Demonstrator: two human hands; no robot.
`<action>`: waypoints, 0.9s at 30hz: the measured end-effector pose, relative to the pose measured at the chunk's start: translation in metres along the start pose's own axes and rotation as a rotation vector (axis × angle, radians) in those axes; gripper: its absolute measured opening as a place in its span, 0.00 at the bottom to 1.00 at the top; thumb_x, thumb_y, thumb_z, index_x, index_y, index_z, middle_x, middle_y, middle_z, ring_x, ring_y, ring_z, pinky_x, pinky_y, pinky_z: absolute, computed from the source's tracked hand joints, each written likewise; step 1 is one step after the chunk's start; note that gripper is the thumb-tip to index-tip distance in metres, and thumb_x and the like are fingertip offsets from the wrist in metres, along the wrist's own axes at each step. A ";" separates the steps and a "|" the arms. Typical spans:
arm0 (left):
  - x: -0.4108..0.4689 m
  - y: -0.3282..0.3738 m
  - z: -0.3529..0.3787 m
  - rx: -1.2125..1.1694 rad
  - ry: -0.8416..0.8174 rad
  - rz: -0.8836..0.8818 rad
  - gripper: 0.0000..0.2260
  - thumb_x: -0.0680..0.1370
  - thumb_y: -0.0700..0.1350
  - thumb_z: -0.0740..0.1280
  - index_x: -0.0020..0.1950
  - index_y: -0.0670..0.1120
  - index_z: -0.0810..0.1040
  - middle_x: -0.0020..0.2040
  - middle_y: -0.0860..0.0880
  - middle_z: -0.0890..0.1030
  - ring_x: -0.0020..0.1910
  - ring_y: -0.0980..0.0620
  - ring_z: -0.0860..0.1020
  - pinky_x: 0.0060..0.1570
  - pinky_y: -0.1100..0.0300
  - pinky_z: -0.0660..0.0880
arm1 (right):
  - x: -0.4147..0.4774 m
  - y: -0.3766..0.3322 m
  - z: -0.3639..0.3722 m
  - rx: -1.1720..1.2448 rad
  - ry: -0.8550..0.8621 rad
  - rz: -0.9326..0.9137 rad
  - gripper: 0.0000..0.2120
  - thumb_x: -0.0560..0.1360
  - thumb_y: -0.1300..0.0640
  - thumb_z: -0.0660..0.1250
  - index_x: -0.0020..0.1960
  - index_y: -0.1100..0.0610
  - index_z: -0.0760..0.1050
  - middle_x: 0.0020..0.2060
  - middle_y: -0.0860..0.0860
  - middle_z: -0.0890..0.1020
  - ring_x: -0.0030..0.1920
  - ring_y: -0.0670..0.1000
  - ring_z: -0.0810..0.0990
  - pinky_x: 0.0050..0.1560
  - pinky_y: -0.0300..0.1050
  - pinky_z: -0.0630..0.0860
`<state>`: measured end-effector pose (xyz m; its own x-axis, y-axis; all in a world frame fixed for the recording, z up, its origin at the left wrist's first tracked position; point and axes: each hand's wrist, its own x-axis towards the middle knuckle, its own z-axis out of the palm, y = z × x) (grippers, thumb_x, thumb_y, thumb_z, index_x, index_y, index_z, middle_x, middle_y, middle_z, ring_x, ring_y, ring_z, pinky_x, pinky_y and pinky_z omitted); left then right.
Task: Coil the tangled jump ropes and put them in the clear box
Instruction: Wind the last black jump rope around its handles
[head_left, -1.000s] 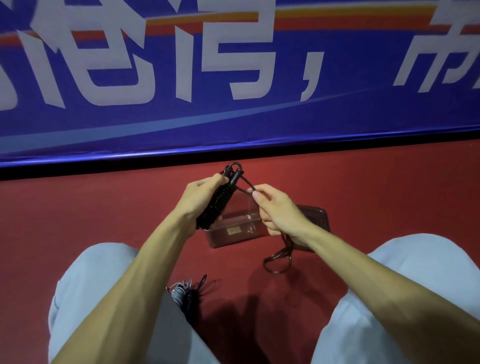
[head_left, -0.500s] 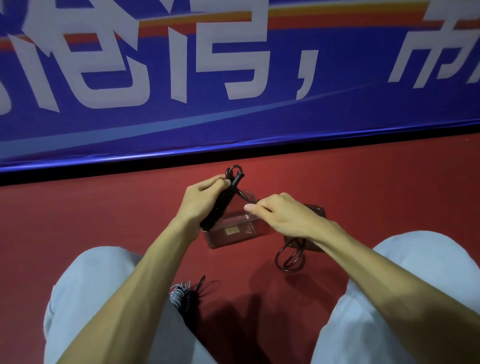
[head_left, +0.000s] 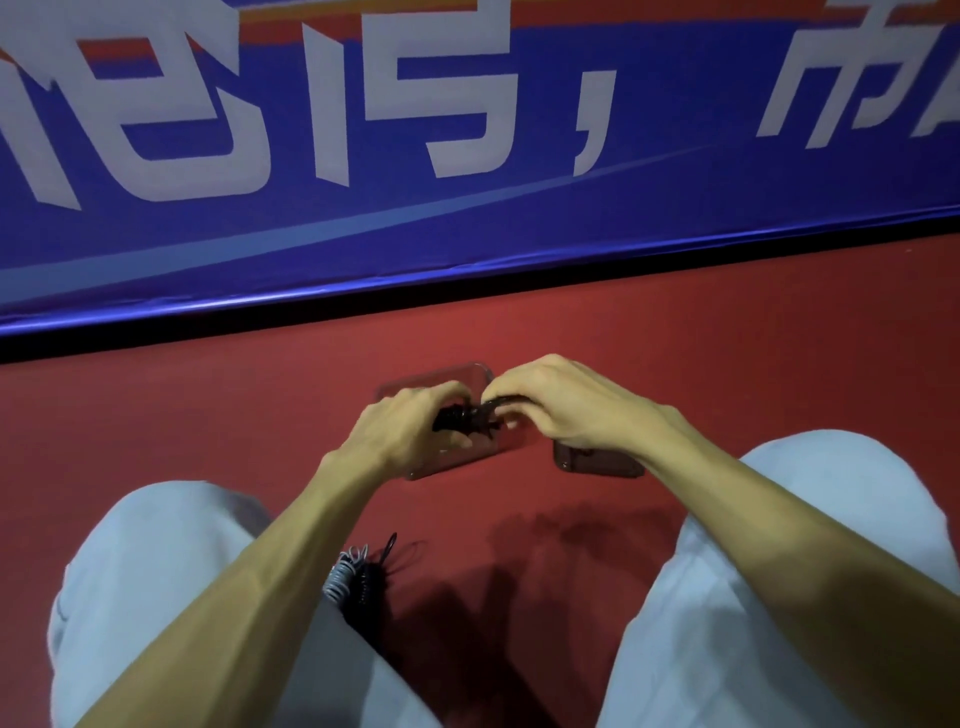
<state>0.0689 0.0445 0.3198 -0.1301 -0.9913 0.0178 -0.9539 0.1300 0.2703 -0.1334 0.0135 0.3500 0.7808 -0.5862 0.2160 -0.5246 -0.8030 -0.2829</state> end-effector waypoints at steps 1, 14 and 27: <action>0.000 0.001 0.003 -0.011 -0.037 0.048 0.20 0.74 0.57 0.70 0.65 0.57 0.72 0.59 0.54 0.80 0.58 0.47 0.77 0.46 0.53 0.72 | 0.001 0.000 0.002 0.010 0.020 0.008 0.08 0.77 0.61 0.64 0.51 0.50 0.78 0.44 0.45 0.83 0.46 0.47 0.81 0.46 0.51 0.78; -0.016 0.030 -0.004 -0.257 0.048 0.099 0.18 0.65 0.73 0.67 0.47 0.64 0.80 0.30 0.57 0.77 0.32 0.58 0.75 0.38 0.54 0.73 | 0.003 0.011 0.015 0.044 0.383 0.280 0.07 0.78 0.50 0.65 0.47 0.52 0.80 0.37 0.48 0.82 0.40 0.52 0.79 0.40 0.46 0.75; -0.016 0.017 -0.046 -1.528 0.244 -0.302 0.09 0.78 0.51 0.62 0.46 0.47 0.76 0.34 0.46 0.76 0.26 0.50 0.72 0.25 0.62 0.69 | 0.002 0.018 0.024 0.491 0.190 0.454 0.18 0.71 0.46 0.73 0.30 0.57 0.76 0.22 0.45 0.73 0.25 0.41 0.67 0.31 0.38 0.64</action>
<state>0.0674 0.0617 0.3679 0.1956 -0.9748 -0.1069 0.2471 -0.0565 0.9673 -0.1332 0.0006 0.3229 0.4237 -0.8973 0.1236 -0.5364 -0.3585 -0.7640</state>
